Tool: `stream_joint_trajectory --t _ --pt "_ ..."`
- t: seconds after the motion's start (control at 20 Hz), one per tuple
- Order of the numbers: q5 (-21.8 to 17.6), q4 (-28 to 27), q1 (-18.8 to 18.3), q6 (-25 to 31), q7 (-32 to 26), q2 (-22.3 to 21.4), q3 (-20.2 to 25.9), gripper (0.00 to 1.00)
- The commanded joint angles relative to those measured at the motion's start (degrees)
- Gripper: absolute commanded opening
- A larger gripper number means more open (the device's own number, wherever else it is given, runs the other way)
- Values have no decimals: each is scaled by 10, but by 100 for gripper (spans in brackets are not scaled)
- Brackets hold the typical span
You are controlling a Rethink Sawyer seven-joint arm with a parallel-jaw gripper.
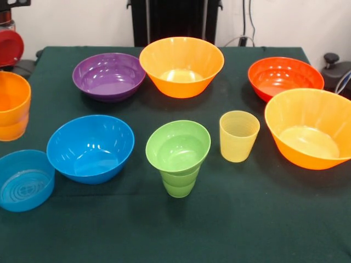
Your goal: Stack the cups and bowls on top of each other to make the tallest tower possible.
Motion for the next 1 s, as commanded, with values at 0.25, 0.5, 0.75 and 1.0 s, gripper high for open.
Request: stream_joint_trajectory --t 0.25,0.5,0.75,1.0 --pt "22 32 80 16 117 -6 -36 0" --pt "39 55 114 -2 131 -12 -57 0" --pt "50 82 146 -20 131 -19 -64 0" --pt "66 99 181 -29 134 -23 -68 0"
